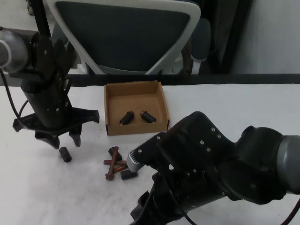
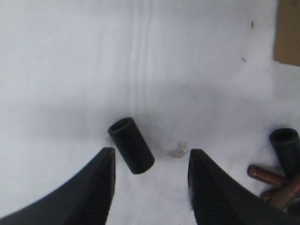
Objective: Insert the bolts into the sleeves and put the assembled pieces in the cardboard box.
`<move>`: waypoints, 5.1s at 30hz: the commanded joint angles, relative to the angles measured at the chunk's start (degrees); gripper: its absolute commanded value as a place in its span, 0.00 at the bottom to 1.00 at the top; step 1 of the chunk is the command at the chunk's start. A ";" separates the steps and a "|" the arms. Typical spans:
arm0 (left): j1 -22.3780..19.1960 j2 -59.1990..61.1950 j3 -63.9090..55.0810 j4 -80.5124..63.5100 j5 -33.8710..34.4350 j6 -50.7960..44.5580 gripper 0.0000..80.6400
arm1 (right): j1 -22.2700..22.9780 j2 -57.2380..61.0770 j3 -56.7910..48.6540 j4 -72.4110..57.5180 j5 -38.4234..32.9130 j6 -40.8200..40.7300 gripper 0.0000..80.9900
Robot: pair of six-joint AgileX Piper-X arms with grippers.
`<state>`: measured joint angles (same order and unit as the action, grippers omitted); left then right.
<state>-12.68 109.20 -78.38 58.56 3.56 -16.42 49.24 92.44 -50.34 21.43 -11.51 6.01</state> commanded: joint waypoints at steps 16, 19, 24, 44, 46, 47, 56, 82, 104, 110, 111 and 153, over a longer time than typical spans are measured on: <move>0.15 2.15 -0.41 0.90 -0.41 -6.68 0.56 | -2.46 0.11 -5.28 4.83 6.93 -6.57 0.48; 0.15 4.22 -0.41 -2.24 -0.41 -6.68 0.56 | -2.46 0.11 -5.28 4.85 6.93 -7.72 0.48; 0.15 6.55 -0.41 -4.91 -0.41 -7.54 0.56 | -3.40 0.11 -5.45 4.47 9.22 -10.40 0.48; 0.70 6.74 1.22 -8.24 -0.69 6.45 0.01 | -4.79 0.11 -6.81 3.40 9.51 -12.46 0.48; 0.07 5.43 2.84 -9.94 -0.69 9.12 0.01 | -4.79 0.16 -7.69 3.76 9.51 -12.46 0.48; -0.12 4.43 4.01 -11.02 -0.81 10.08 0.01 | -4.79 0.36 -8.32 4.07 9.51 -12.46 0.48; -1.23 -11.58 19.75 -28.95 7.44 10.17 0.01 | -4.79 6.75 -17.81 13.05 9.27 -12.46 0.48; -22.99 -72.87 78.38 -88.22 0.09 13.22 0.01 | -4.79 17.40 -32.27 19.66 9.27 -17.17 0.48; -27.32 -74.28 78.38 -90.51 -3.56 22.84 0.01 | -4.86 31.86 -44.71 28.38 12.99 -22.97 0.48; -27.32 -74.28 78.38 -90.52 -3.56 23.43 0.01 | -4.86 33.26 -45.24 29.08 18.09 -24.61 0.28; -27.32 -74.28 78.38 -90.52 -3.56 23.43 0.01 | -4.86 33.26 -45.24 29.32 19.27 -24.61 0.15; -27.32 -74.28 78.38 -89.31 -1.73 23.32 0.01 | -6.23 26.53 -45.12 33.61 21.90 -18.59 0.58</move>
<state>-39.89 35.50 0.50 -30.09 1.37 6.46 43.85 119.28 -95.44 57.62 10.66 -13.28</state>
